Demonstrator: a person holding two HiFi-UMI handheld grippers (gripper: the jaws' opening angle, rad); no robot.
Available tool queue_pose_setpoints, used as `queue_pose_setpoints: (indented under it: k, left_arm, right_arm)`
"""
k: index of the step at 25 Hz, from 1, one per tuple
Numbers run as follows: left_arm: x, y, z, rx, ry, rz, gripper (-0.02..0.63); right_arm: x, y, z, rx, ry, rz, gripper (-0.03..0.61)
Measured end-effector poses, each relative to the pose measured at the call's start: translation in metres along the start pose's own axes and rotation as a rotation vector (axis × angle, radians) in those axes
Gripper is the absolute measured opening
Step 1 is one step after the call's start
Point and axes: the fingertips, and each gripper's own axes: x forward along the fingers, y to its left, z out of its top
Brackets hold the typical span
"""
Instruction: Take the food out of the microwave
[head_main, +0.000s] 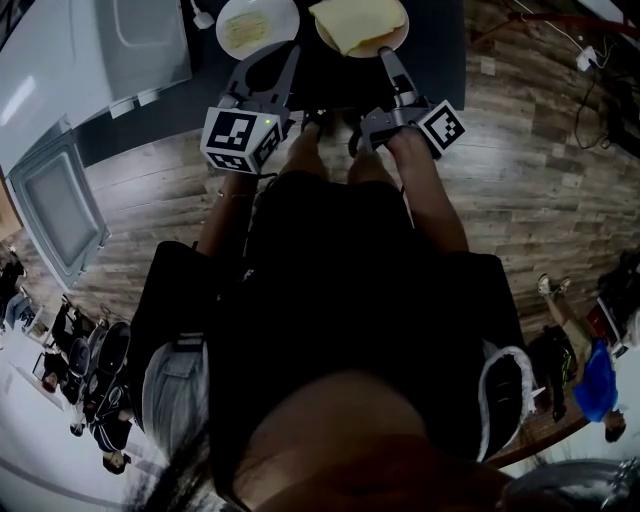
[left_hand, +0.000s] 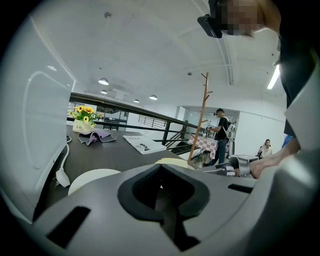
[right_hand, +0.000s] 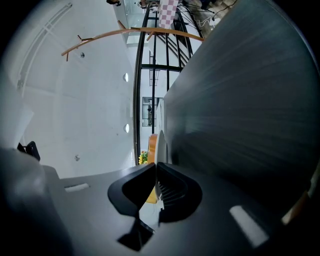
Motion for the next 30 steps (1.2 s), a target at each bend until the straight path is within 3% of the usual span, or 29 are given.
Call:
queue_pose_setpoints:
  k: [30]
  left_arm:
    - [0.004, 0.016, 0.002, -0.008, -0.005, 0.021, 0.008]
  right_arm:
    - [0.019, -0.019, 0.000, 0.043, -0.010, -0.135, 0.008]
